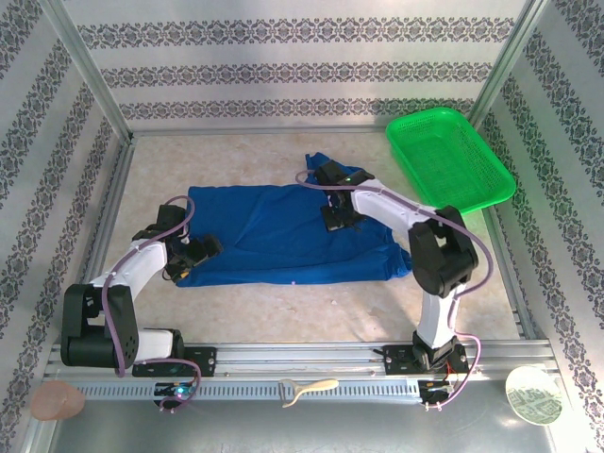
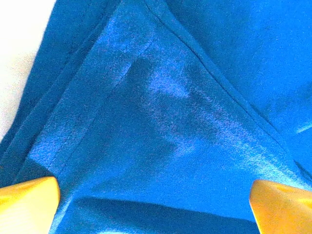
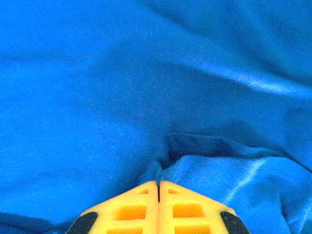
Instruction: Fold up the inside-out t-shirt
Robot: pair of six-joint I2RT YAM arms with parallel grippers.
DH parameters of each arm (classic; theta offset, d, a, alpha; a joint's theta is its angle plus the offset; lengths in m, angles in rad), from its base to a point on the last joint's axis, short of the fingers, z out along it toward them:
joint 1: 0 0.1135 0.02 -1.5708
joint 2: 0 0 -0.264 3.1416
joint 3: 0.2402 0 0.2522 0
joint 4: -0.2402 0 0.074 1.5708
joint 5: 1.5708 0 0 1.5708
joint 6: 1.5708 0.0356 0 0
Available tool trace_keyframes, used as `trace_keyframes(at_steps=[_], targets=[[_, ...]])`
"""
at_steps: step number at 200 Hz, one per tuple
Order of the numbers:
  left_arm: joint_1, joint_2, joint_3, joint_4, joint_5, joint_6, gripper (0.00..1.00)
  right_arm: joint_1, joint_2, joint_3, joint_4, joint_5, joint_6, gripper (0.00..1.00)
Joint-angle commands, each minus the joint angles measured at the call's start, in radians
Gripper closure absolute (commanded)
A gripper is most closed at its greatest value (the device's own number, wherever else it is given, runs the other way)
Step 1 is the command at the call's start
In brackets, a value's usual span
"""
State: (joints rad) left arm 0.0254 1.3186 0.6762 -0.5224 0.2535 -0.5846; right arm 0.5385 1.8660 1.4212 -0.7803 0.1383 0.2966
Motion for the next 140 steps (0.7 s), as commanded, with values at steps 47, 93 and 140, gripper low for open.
trace_keyframes(at_steps=[47, 93, 140], targets=[[-0.009, 0.008, -0.012, 0.019, -0.019, -0.009, 0.0, -0.012, -0.031, 0.007, 0.053, 0.021, 0.054, 1.0], [-0.01, 0.009, -0.009, 0.016, -0.017, -0.008, 0.0, -0.039, -0.006, 0.029, 0.125, 0.084, 0.114, 1.0], [-0.009, 0.005, -0.013, 0.013, -0.019, -0.006, 0.0, -0.041, 0.025, 0.092, 0.149, 0.103, 0.155, 1.0]])
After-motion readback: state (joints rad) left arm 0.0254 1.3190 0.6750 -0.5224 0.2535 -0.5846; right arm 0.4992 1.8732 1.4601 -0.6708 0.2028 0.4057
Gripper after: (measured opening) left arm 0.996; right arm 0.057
